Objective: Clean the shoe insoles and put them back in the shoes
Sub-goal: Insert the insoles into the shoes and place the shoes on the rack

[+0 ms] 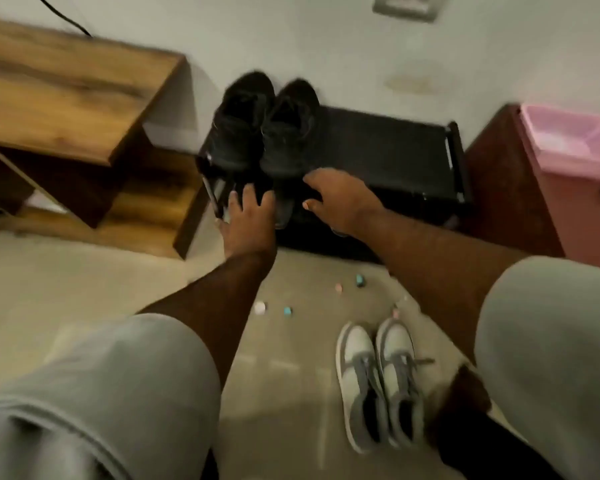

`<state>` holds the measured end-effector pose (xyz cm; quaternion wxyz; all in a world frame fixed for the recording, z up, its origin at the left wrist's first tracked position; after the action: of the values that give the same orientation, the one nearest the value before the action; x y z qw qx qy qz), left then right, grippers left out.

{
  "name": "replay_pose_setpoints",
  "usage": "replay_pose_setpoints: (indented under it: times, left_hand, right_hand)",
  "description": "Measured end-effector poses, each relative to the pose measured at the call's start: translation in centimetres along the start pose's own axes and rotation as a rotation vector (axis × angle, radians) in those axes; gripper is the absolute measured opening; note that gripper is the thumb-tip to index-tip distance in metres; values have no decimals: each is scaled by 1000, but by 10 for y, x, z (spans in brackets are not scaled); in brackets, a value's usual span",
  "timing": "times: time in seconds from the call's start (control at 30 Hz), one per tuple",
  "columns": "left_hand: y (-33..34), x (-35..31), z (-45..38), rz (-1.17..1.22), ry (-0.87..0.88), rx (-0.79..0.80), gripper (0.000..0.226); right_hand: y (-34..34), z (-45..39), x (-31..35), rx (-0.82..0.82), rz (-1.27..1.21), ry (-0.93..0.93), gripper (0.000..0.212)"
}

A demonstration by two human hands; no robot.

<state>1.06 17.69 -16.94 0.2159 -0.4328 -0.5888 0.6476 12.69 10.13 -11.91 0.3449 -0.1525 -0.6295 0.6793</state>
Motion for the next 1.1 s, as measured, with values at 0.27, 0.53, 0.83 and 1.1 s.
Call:
replay_pose_setpoints:
  times: [0.27,0.53,0.83,1.1]
  left_hand:
    - [149,-98,209,206,121,619,46]
    - [271,-150,298,185,92,951,38]
    - [405,-155,311,142,-17,1158,69]
    - [362,-162,293,23,221,873,45]
  right_hand:
    - [148,185,-123,434,86,211,39]
    - [282,298,-220,561,-49,517,31]
    - [375,318,-259,440,293,402,54]
    - [347,311,-249,351,351,292,43]
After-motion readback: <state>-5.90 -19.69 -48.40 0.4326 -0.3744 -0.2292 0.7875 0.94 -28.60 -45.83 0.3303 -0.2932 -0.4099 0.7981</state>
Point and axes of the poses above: each hand's wrist, its own z-axis away from the middle knuckle, its own y-axis out of the palm, x = y × z, the point moved 6 cm from there along -z, towards the middle knuckle, and after that the axes turned 13 degrees about y, right-handed, at the moved point
